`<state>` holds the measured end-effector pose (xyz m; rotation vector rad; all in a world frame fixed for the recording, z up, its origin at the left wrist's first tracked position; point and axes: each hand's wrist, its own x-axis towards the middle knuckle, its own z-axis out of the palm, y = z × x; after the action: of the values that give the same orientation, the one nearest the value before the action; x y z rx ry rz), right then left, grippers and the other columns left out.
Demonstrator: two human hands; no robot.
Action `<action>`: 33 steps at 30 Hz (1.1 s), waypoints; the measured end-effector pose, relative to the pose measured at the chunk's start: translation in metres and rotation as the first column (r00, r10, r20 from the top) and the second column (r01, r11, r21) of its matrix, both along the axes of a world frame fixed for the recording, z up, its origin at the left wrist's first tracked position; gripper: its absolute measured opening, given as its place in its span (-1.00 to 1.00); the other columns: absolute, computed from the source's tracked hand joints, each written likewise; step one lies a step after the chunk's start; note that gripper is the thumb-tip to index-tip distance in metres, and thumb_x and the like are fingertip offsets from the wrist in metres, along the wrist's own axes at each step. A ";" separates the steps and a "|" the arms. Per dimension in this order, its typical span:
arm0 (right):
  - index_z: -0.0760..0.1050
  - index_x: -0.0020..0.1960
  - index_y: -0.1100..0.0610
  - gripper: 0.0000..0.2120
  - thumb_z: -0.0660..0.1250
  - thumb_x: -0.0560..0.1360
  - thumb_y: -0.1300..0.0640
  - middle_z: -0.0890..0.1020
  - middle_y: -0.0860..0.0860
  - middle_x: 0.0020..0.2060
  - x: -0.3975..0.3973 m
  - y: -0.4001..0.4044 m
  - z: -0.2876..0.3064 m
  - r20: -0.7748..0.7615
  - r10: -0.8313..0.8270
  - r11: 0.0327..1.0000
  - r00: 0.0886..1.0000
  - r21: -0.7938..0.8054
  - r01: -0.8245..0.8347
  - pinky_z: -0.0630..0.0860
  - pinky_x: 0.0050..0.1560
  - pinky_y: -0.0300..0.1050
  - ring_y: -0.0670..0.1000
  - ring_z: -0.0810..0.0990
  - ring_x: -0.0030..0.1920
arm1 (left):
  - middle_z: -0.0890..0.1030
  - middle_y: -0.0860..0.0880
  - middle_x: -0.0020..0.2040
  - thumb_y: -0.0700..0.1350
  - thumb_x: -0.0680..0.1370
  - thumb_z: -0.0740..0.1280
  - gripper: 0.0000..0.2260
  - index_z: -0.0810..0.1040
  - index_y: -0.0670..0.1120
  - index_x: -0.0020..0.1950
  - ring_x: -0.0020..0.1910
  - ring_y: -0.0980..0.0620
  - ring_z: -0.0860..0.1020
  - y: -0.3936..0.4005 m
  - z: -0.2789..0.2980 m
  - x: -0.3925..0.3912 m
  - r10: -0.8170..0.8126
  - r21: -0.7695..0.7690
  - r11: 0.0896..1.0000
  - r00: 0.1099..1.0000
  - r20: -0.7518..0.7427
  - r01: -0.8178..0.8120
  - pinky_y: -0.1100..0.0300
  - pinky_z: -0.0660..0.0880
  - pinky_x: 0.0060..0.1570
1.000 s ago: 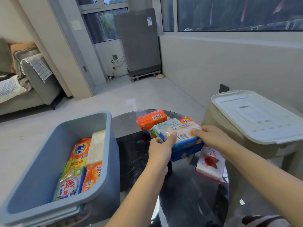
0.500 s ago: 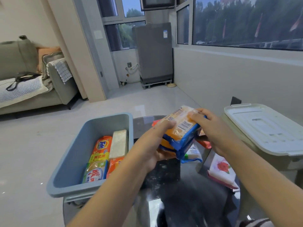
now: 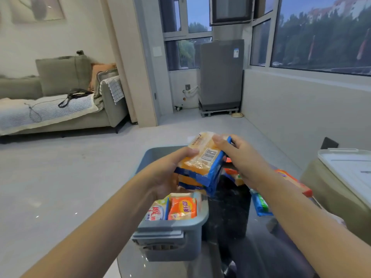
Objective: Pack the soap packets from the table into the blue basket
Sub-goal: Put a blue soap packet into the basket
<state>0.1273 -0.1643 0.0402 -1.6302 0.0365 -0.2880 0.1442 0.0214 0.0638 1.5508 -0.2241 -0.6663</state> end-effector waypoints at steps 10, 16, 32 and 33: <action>0.30 0.40 -0.03 -0.46 0.31 0.46 -0.10 0.47 -0.06 0.31 0.019 0.029 -0.019 -0.043 -0.003 0.961 0.999 -0.275 -0.009 0.41 0.08 -0.21 -0.08 0.45 0.24 | 0.70 -0.15 -0.08 0.04 0.50 0.33 -0.77 0.59 -0.07 0.05 -0.04 -0.15 0.64 0.016 -0.035 0.029 0.261 -0.074 0.961 0.964 -0.061 -0.265 0.02 0.58 -0.03; 0.26 0.42 -0.01 -0.50 0.27 0.52 -0.01 0.38 -0.01 0.39 0.017 0.038 -0.039 -0.122 -0.066 0.901 0.990 -0.433 0.007 0.31 0.08 -0.20 0.00 0.35 0.35 | 0.67 -0.12 0.01 0.06 0.54 0.27 -0.72 0.55 -0.05 0.16 -0.03 -0.10 0.62 0.006 -0.054 0.061 0.283 0.000 0.959 0.952 -0.118 -0.285 0.06 0.54 -0.10; 0.03 0.49 -0.14 -0.43 0.20 0.56 0.01 0.29 -0.08 0.44 0.011 0.043 -0.050 -0.243 0.034 0.944 0.969 -0.311 -0.111 0.32 -0.31 -0.52 -0.17 0.34 0.17 | 0.66 -0.10 -0.08 0.01 0.49 0.23 -0.75 0.55 -0.09 0.05 -0.10 -0.06 0.58 0.008 -0.062 0.083 0.234 0.205 0.956 0.966 -0.107 -0.209 0.07 0.49 0.06; 0.02 0.49 -0.14 -0.42 0.19 0.56 0.01 0.30 -0.08 0.43 0.011 0.043 -0.050 -0.244 0.032 0.942 0.969 -0.316 -0.111 0.33 -0.34 -0.54 -0.19 0.33 0.12 | 0.67 -0.09 -0.11 0.02 0.49 0.22 -0.75 0.57 -0.09 0.03 -0.11 -0.05 0.59 0.008 -0.062 0.083 0.212 0.209 0.960 0.970 -0.115 -0.185 0.06 0.49 0.09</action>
<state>0.1385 -0.1210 -0.0102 -1.9874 0.1144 -0.0414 0.2275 0.0289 0.0014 1.6820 0.1039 -0.6465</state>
